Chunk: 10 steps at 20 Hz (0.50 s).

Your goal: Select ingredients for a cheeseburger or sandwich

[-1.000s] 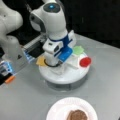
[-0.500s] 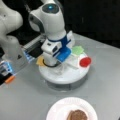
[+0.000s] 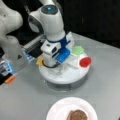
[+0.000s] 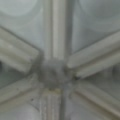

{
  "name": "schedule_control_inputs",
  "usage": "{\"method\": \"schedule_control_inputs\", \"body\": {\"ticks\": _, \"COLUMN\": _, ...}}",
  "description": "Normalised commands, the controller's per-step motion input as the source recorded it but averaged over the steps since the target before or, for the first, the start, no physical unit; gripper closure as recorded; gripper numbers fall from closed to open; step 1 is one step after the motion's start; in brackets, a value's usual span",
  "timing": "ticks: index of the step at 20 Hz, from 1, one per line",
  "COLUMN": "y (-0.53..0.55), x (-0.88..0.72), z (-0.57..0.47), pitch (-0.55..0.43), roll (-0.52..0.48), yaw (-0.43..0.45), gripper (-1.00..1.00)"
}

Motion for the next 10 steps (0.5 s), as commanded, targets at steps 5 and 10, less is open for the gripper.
{"method": "schedule_control_inputs", "body": {"ticks": 5, "y": 0.08, "x": -0.12, "z": -0.17, "pitch": -0.179, "roll": -0.055, "yaw": 0.033, "gripper": -1.00}}
{"method": "schedule_control_inputs", "body": {"ticks": 10, "y": 0.11, "x": -0.09, "z": -0.15, "pitch": -0.162, "roll": -0.065, "yaw": 0.032, "gripper": -1.00}}
